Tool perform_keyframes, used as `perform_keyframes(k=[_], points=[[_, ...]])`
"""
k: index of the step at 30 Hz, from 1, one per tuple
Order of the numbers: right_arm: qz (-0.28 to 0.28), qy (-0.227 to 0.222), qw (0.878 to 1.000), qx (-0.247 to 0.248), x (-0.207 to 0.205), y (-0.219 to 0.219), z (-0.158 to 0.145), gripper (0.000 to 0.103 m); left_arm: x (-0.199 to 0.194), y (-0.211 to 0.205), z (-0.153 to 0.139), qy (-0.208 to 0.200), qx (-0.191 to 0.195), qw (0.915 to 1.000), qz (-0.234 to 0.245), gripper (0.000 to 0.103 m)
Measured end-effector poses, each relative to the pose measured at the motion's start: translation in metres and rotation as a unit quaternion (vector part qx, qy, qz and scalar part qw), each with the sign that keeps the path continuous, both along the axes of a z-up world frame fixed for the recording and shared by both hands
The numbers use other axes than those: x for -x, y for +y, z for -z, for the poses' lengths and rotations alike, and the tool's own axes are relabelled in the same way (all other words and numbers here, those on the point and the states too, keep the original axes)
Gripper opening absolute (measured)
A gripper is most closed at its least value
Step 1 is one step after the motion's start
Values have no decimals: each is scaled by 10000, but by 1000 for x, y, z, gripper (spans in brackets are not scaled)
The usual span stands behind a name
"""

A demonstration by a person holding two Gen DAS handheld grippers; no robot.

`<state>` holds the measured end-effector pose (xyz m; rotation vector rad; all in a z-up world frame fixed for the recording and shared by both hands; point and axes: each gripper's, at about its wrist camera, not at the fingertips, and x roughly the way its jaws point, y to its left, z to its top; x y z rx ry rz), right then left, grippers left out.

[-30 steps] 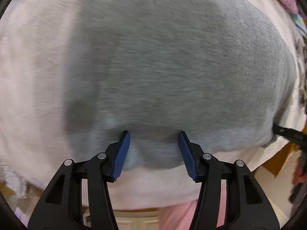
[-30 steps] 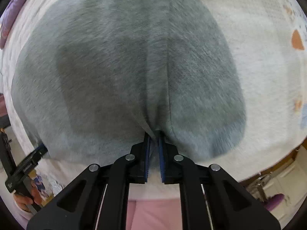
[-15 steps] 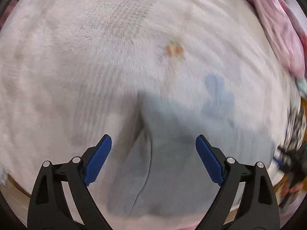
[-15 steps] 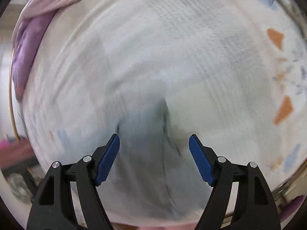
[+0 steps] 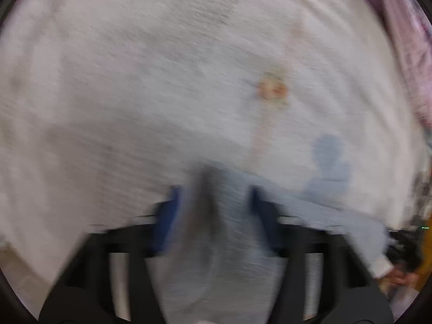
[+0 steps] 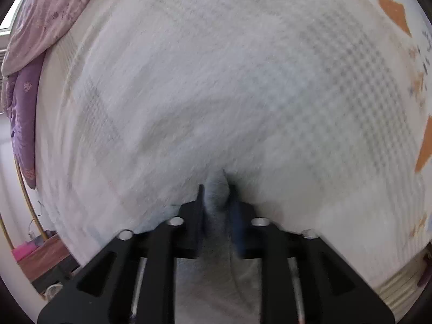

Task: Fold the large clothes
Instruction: 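Grasp the hoodie edge again with both grippers and fold it over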

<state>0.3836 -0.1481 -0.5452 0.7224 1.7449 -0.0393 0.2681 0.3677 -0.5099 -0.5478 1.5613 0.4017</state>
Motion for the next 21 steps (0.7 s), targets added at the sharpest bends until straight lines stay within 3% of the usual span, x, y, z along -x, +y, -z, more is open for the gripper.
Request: perform_keyframes(k=[1,2,3,4,5,6,8,11,16,19,21], points=[[-51,81,9998,-151,-2,2,-2,66,-2,0,-1,-28,-74,9999,109,64],[-104,75,9995,-281,2,2,-4,61,-5,-1,2,-92,74,9998,174,39],[-250,-11,9992,-313,1,10,-7,32,-10,-2,6,-152,339,9992,144,22],[-509,-121,9986,-85,-5,20,-12,23,-16,-2,10,-170,495,9986,103,18],[-710,-172,9973,119,-7,25,-13,12,-21,-8,9,-126,285,9992,247,17],[-901,-281,9950,318,-9,30,-16,11,-25,-13,7,-81,153,9992,347,16],[-802,-426,9951,398,-11,28,-27,9,-35,-23,-3,-105,-54,9991,405,14],[-402,-754,9947,564,-14,11,-58,9,-49,-29,-18,-265,-59,9991,322,15],[-678,-1405,9830,964,-51,39,-91,9,-82,-29,-42,-402,-264,9975,522,15],[-349,-1317,9864,916,-102,22,-88,12,-123,-30,-56,-665,-353,9957,533,19],[-372,-1260,9837,1227,-124,24,-77,23,-138,-35,-64,-824,-695,9925,579,28]])
